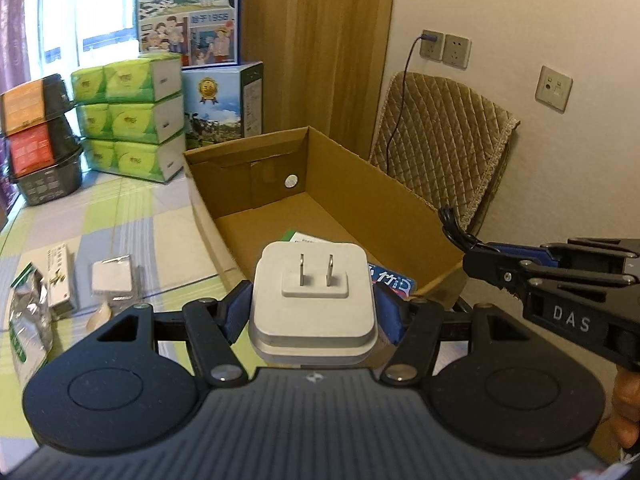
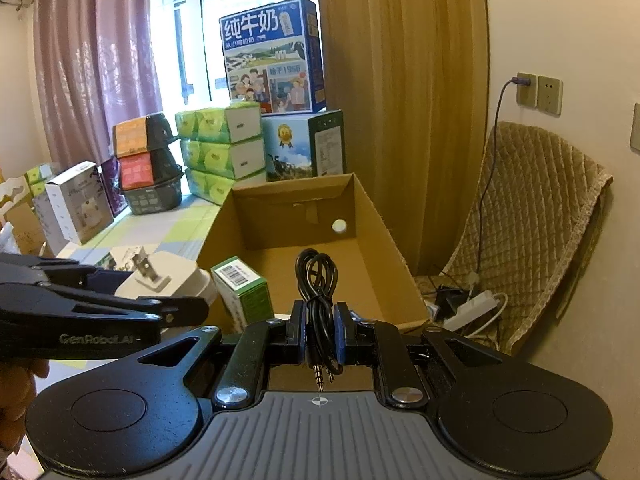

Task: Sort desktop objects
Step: 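Lower both tools into the cardboard box and open them to release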

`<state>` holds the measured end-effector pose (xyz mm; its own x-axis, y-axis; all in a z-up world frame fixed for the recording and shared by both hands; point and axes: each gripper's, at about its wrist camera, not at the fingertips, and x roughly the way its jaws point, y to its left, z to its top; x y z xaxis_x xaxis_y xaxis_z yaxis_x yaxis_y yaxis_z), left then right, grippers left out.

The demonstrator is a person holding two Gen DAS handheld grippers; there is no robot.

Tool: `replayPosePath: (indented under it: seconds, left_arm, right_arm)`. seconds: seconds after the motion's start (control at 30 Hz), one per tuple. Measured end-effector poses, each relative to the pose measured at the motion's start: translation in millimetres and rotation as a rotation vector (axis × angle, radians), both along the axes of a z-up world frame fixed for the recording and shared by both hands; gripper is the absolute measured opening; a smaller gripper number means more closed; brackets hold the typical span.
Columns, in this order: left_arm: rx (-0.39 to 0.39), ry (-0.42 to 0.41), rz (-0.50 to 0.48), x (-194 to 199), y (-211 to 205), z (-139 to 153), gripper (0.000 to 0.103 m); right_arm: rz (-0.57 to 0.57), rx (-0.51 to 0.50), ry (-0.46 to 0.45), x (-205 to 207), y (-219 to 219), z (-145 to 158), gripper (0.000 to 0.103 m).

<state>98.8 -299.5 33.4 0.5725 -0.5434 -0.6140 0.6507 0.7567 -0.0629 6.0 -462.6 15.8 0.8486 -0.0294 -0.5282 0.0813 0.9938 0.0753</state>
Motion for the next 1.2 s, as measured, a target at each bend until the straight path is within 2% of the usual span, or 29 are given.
replayPosePath:
  seconds: [0.67, 1.2]
  left_arm:
    - [0.036, 0.028, -0.045, 49, -39, -28, 0.06]
    - [0.017, 0.04, -0.036, 64, -38, -33, 0.06]
  right_arm:
    - [-0.004, -0.019, 0.042, 45, -13, -20, 0.011]
    - [-0.009, -0.018, 0.053, 53, -16, -25, 0.011]
